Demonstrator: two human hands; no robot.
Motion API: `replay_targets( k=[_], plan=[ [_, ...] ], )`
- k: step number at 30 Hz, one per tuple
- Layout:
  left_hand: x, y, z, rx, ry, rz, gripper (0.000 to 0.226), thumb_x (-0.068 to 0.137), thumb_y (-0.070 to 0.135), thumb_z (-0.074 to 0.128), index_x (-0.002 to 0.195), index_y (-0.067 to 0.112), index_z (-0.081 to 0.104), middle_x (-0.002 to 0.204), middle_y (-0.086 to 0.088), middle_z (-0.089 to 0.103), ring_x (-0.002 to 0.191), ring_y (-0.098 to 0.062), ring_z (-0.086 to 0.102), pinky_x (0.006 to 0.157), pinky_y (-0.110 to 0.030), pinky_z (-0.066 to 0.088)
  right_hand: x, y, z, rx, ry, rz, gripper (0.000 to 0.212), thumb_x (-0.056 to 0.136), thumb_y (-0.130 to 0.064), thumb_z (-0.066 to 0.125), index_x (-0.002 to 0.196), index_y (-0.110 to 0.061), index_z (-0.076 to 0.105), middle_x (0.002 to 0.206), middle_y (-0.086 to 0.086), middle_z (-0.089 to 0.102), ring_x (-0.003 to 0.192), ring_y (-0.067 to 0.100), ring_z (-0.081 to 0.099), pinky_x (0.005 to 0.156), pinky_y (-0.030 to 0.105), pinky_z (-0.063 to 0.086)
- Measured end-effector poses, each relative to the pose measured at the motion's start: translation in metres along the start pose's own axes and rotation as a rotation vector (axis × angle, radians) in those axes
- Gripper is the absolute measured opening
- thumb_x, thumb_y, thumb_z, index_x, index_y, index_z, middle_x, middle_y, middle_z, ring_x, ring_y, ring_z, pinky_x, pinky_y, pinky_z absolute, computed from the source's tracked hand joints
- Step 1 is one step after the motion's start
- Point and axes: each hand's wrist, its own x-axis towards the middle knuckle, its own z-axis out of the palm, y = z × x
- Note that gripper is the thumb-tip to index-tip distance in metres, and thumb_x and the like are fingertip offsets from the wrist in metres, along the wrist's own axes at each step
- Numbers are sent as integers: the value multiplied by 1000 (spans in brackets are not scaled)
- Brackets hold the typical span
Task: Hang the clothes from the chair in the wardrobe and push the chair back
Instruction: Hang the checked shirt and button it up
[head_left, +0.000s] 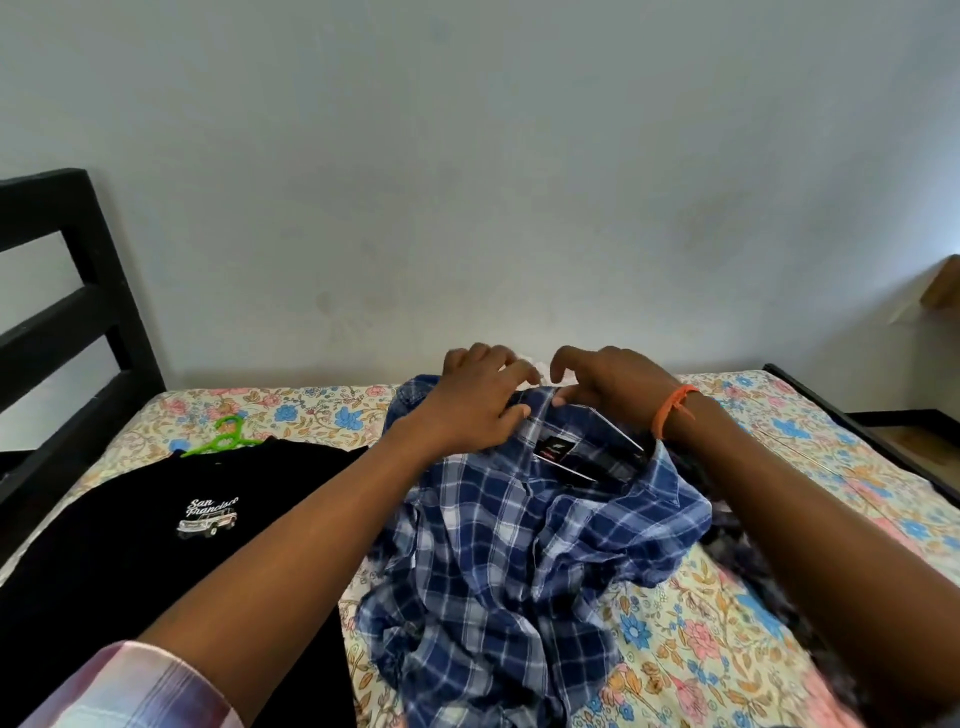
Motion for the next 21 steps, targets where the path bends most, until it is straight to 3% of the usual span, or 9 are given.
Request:
replay_targets(
  k=[2, 5, 7, 9, 11, 13, 15, 18, 21],
  plan=[
    [-2, -2, 0, -79, -105, -3, 27, 102, 37, 48, 124, 22, 54, 107, -4, 65, 104, -25, 59, 98, -41, 36, 6, 3, -8, 116, -51, -17, 14, 95, -25, 62, 107, -19, 63, 75, -12, 54, 70, 13, 50, 66, 30, 37],
    [-6, -4, 7, -105, -99, -5, 16, 104, 35, 45, 91, 25, 47, 80, 7, 55, 85, -24, 59, 95, -43, 36, 8, 13, -16, 251, -86, -5, 16, 96, -9, 56, 102, -17, 68, 86, -9, 64, 76, 10, 55, 72, 28, 42],
    [-8, -7, 15, -171, -42, -2, 21, 103, 32, 47, 83, 28, 43, 72, 12, 51, 71, -15, 53, 94, -45, 38, 6, 17, -17, 411, -79, 61, 15, 97, -11, 57, 101, -16, 70, 77, -16, 62, 67, 2, 53, 68, 23, 41],
    [-12, -9, 23, -299, 34, -25, 29, 102, 26, 51, 74, 28, 43, 61, 11, 49, 60, -7, 45, 90, -46, 43, -1, 17, -13, 585, 29, 114, 13, 96, -19, 62, 105, -13, 70, 64, -18, 61, 58, 0, 52, 62, 17, 41],
    [-17, -10, 29, -397, 46, -69, 33, 100, 20, 55, 68, 25, 49, 59, 12, 54, 62, -7, 53, 93, -51, 44, -18, 24, -6, 726, 153, 192, 27, 91, -34, 67, 112, -18, 66, 72, -11, 64, 64, 5, 56, 63, 19, 45],
    [-21, -12, 38, -427, 48, -119, 33, 99, 16, 57, 68, 24, 54, 63, 21, 58, 72, -12, 60, 101, -59, 38, -42, 35, 10, 659, 134, 278, 38, 86, -51, 66, 111, -23, 64, 88, -4, 66, 79, 9, 62, 68, 22, 48],
    [-23, -16, 45, -419, 45, -182, 42, 101, 19, 55, 62, 32, 44, 56, 15, 50, 64, -10, 52, 108, -54, 30, -66, 41, 41, 475, 91, 354, 48, 86, -71, 49, 92, -26, 64, 80, -6, 64, 72, 7, 60, 62, 25, 47],
    [-24, -23, 61, -474, -48, -226, 41, 101, 25, 54, 63, 31, 40, 61, 11, 45, 62, -5, 42, 86, -40, 37, -94, 35, 102, 334, 214, 435, 68, 87, -82, 17, 76, -25, 53, 61, -5, 55, 54, 12, 51, 52, 38, 46],
    [-32, -22, 82, -531, -240, -251, 39, 102, 28, 52, 65, 26, 41, 62, 8, 42, 60, -8, 39, 67, -30, 28, -112, 24, 143, 351, 290, 501, 66, 89, -79, 19, 76, -22, 50, 56, -2, 51, 50, 15, 50, 46, 38, 37]
  ],
)
